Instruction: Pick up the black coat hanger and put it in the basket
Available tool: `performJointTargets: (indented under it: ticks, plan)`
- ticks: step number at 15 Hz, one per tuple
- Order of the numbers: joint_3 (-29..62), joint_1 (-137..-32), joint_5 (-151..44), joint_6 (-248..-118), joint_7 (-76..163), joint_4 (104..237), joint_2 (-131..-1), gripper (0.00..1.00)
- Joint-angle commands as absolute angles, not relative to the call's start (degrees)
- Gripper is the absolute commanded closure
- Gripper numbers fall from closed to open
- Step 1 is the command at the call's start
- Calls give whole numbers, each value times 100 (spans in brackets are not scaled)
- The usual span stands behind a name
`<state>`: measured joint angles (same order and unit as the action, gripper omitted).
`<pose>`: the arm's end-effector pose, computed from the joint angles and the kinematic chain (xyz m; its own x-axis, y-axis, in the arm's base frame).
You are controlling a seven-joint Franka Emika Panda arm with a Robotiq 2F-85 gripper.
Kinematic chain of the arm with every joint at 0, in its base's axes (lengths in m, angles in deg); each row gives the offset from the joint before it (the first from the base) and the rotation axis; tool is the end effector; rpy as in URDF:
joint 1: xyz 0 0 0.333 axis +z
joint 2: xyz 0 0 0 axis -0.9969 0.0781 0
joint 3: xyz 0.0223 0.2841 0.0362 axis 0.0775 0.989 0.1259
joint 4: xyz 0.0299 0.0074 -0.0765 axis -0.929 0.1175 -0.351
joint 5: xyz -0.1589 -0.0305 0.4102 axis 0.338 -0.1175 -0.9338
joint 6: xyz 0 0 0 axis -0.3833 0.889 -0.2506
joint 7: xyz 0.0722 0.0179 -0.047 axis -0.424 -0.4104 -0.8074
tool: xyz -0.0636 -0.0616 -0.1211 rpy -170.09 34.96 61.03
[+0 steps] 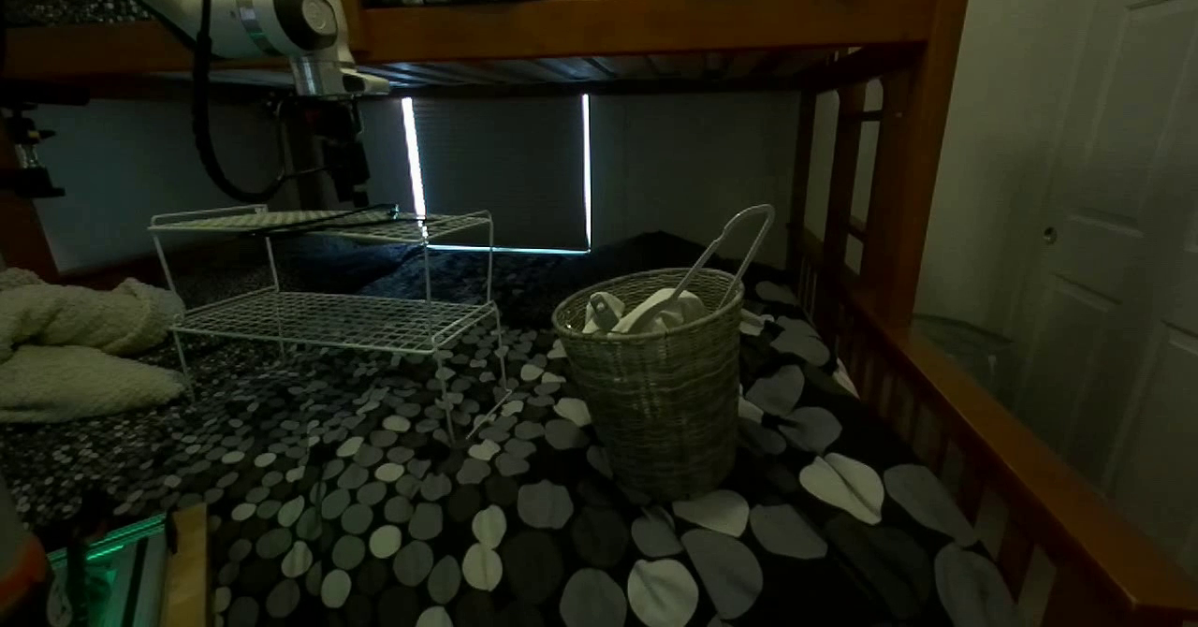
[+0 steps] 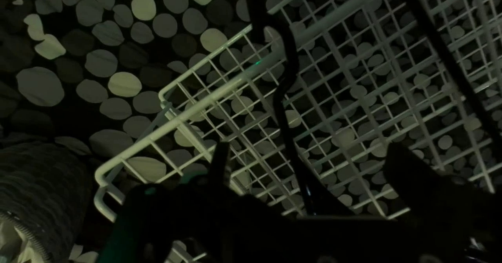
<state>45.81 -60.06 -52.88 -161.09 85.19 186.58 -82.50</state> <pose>0.3978 0.4721 0.4143 0.9914 0.0985 0.0861 0.0990 -0.9951 -0.0008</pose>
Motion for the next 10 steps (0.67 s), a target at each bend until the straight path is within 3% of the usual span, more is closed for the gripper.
performJointTargets:
  ticks: [1,5,6,7,8,10]
  plan:
    - [4524,-6061,-5267,-16298,8290,18843,-8252,3]
    - [4464,-6082,-5304,-16450,8132,18896,-8162,28]
    - [4465,-6074,-5283,-16444,8110,18880,-8131,33]
    - [4473,-6059,-5266,-16438,8086,18869,-8100,30]
    - [4481,-6043,-5251,-16397,8063,18833,-8063,37]
    - [4496,-6013,-5218,-16351,8045,18802,-8026,44]
